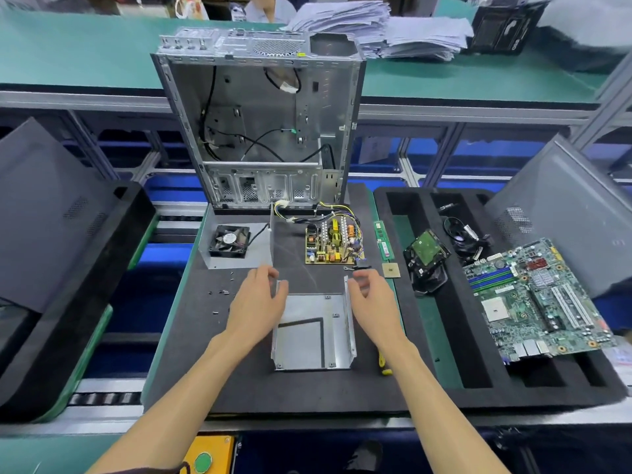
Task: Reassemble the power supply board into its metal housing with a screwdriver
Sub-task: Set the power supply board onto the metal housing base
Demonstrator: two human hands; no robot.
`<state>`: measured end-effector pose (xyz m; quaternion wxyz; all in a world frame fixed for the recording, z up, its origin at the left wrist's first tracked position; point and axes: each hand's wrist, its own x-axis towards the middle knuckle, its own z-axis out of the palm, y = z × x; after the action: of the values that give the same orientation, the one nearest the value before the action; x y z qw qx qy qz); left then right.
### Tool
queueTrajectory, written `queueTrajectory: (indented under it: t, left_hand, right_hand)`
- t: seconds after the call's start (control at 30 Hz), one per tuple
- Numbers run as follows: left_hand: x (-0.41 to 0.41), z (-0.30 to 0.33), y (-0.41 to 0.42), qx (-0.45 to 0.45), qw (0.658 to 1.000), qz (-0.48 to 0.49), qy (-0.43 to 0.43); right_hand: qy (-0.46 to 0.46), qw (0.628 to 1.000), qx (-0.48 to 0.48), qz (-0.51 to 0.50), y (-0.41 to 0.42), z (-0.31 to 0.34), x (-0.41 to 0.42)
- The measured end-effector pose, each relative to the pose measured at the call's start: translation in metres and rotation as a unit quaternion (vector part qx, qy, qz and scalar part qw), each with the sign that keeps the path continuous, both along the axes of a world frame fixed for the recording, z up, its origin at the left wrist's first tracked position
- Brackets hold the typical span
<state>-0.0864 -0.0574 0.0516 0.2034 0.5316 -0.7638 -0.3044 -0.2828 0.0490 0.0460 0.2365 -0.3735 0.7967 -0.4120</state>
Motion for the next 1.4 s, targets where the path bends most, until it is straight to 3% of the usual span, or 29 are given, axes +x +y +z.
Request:
queueTrajectory:
  t: [0.3, 0.77, 1.03, 1.27, 1.4]
  left_hand:
    - [-0.064, 0.019, -0.047, 0.037, 0.997, -0.065, 0.022]
    - [-0.090, 0.005, -0.075, 0.083, 0.995, -0.031, 0.035]
    - [-0.087, 0.009, -0.080, 0.078, 0.995, -0.014, 0.054]
    - [-0.091, 0.021, -0.072, 0.057, 0.995, -0.016, 0.086]
    - [-0.093, 0.036, -0.058, -0.102, 0.989, -0.009, 0.107]
  right_hand:
    - [0.031, 0.998, 0.042, -0.026, -0.073, 0.011, -0.037]
    - [0.162, 0.973, 0.163, 0.001, -0.149, -0.013, -0.065]
    - [0.161, 0.979, 0.125, -0.005, -0.136, -0.015, -0.064]
    - [0.151, 0.985, 0.041, -0.068, -0.113, 0.003, -0.063]
    - [0.156, 0.984, -0.029, -0.081, -0.101, 0.030, -0.058]
